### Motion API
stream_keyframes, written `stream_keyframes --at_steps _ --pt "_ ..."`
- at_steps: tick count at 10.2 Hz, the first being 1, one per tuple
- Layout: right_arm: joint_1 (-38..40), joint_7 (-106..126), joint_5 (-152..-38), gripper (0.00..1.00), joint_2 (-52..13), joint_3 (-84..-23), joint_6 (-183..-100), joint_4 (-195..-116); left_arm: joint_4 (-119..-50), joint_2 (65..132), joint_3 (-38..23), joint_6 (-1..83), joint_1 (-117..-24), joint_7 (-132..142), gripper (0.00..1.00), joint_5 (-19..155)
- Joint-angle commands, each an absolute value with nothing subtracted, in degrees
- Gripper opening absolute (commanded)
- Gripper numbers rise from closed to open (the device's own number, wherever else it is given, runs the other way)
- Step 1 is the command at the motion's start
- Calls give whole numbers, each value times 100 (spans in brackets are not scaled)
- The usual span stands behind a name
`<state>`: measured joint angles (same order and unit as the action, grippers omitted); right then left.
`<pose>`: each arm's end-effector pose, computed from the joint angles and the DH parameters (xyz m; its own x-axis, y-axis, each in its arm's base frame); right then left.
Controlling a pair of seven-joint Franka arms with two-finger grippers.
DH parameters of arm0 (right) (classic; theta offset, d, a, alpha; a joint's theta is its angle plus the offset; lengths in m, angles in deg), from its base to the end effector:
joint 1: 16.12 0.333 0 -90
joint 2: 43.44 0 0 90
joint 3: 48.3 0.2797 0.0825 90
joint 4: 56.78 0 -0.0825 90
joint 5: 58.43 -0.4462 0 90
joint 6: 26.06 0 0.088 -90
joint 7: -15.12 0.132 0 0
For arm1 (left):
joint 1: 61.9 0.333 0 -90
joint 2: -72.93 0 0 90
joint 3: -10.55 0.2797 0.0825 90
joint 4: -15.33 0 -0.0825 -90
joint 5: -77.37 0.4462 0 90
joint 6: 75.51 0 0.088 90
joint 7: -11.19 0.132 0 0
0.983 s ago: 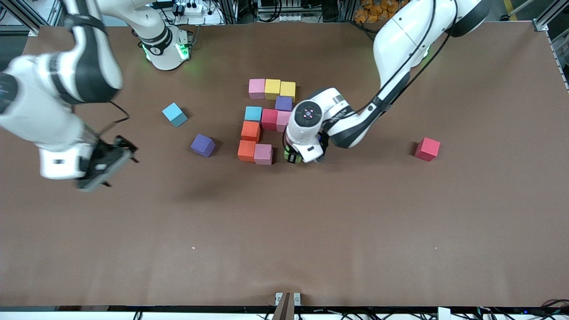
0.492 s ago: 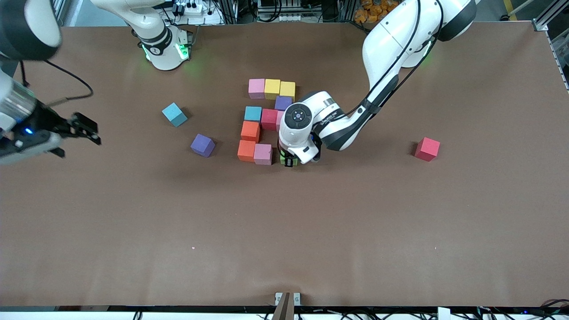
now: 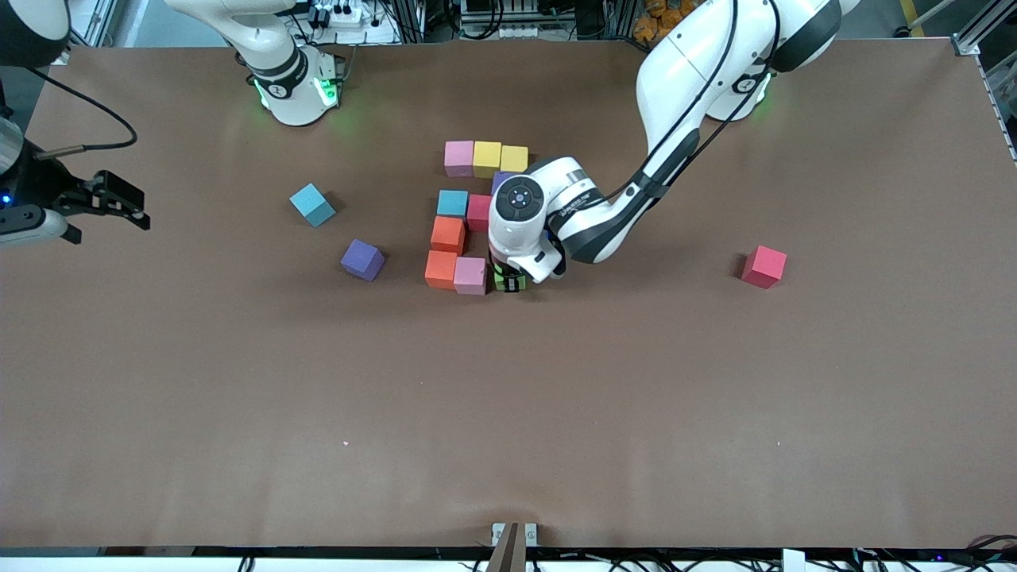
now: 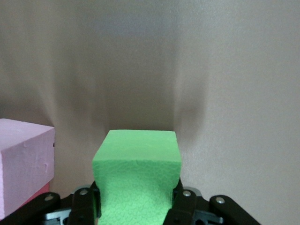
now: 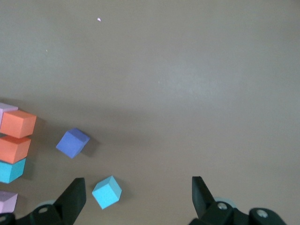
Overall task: Form number 2 with 11 blocks
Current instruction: 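Lower the green cube onto the table and open the left gripper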
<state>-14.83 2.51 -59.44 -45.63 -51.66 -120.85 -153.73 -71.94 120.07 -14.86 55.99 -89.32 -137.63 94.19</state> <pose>0.6110 -0.0203 0.5289 0.9834 0.1815 0.0048 0.1815 -0.9832 -0.0192 0.4731 -0.5619 0.1189 -0.0460 0.9954 -0.0838 0.9973 0.0410 -0.0608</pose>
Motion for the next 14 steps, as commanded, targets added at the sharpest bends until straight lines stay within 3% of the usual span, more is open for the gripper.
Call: stream_keyframes --at_steps 1,4,14 --pt "-1550 484 -5887 100 -4590 -5103 -11800 -15117 -6966 12056 -1319 5553 -9116 -13849 46 9547" --pt "-1611 405 -5878 100 -4573 -5103 -11547 -15152 -6975 12065 -1029 5746 -9380 -13831 46 9548" --pt "-1709 439 -5860 100 -4449 -5094 -11765 -15319 -6983 12144 -1019 5931 -9425 -13480 46 9547"
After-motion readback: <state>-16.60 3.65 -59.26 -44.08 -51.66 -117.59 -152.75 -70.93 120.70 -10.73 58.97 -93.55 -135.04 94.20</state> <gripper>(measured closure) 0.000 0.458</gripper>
